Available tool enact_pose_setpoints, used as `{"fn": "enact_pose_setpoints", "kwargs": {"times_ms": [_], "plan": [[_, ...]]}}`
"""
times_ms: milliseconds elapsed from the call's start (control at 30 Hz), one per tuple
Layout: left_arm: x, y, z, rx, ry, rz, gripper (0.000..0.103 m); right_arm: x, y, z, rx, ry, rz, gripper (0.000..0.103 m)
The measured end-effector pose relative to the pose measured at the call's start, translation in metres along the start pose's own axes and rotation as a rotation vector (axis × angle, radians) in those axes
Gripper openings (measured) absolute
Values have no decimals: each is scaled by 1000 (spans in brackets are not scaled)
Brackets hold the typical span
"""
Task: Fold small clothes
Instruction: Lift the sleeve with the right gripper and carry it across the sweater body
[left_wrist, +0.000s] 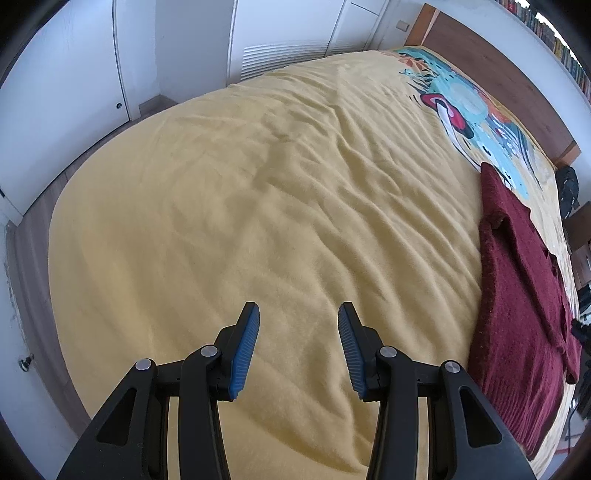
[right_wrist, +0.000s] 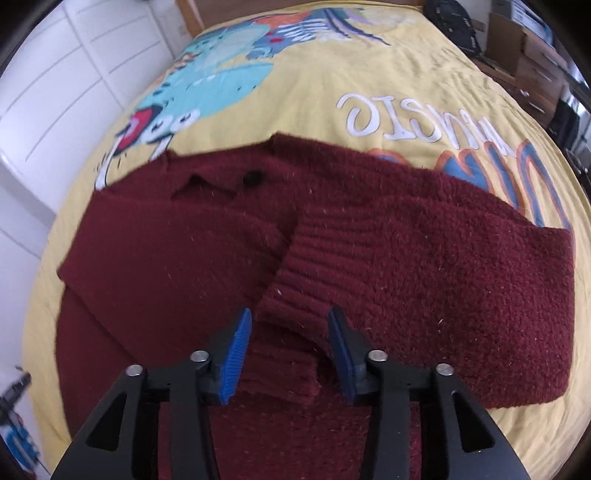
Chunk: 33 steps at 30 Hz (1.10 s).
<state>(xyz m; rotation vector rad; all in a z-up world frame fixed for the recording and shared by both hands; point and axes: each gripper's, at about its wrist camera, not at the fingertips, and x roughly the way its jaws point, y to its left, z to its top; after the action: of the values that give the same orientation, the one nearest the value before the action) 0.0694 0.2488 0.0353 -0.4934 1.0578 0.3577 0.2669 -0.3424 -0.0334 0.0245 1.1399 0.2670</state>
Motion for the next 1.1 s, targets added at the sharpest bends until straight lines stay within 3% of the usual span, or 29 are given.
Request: {"fn": "enact_pose_setpoints", "kwargs": {"times_ms": [333,367,400,500,533,800,1100], "plan": [[6,0,1,-2,13,20,39,21,-3,-3,-97,26,-128,57],[7,0,1,-1,15,23,39,21,-7,-1,-74,23,-121,52],[8,0,1,0,17,25,39,21,-11,1,-54,20,-114,39],[9,0,0,2,22,31,39,18,-21,8,6,9,-91,16],[9,0,0,2,23,30,39,16,-23,9,16,3,-84,14],[9,-2,1,4,20,23,39,-18,-20,26,100,-83,40,10],[0,7,8,-15,-2,-4,39,-53,63,68,74,-181,217,10]]}}
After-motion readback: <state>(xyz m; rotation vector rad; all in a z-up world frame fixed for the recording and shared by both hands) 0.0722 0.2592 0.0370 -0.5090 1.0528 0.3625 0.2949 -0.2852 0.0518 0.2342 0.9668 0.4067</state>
